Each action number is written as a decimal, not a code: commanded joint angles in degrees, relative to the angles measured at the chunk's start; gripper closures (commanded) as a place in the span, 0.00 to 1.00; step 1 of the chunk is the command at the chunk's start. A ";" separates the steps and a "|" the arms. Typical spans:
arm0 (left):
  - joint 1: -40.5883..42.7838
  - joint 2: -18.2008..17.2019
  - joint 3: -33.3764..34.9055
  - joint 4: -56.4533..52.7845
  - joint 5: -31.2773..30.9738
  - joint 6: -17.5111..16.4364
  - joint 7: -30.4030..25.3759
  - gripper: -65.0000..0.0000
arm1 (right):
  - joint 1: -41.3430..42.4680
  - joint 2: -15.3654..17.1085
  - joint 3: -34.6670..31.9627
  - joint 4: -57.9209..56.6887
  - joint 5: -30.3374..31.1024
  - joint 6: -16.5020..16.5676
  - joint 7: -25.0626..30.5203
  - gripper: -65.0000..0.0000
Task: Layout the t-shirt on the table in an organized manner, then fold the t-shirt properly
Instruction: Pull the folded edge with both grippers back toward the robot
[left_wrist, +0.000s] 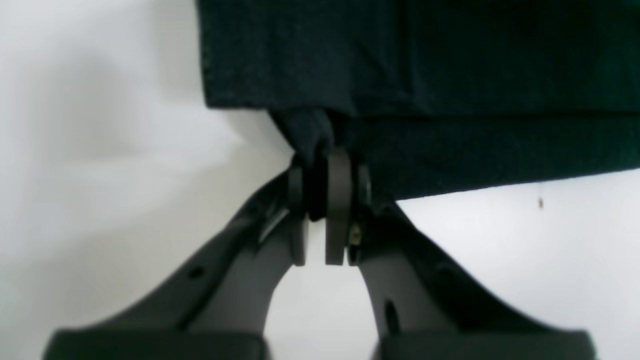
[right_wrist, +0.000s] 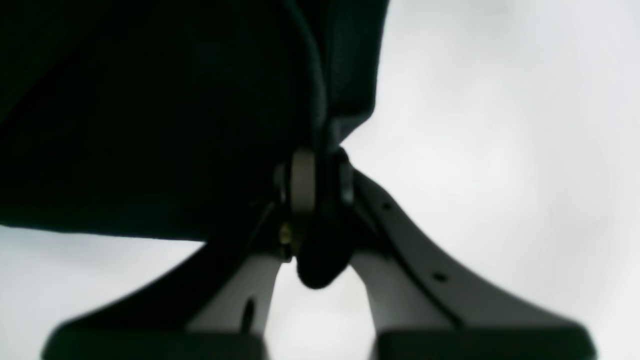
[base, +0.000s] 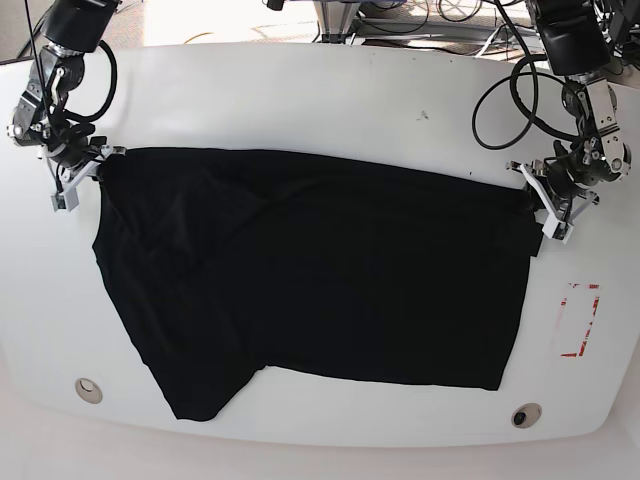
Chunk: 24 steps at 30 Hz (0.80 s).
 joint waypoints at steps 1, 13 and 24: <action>1.24 -0.84 -0.08 2.25 1.63 -0.08 2.38 0.99 | -1.14 1.40 0.43 1.32 0.44 0.14 0.76 1.00; 13.90 -2.42 -5.44 14.74 1.45 -0.08 5.81 0.99 | -10.98 1.49 0.78 10.28 0.44 -0.04 -1.18 1.00; 23.48 -0.05 -9.49 29.16 1.36 -0.08 11.08 0.98 | -19.42 -1.68 7.90 18.63 0.18 0.05 -6.89 1.00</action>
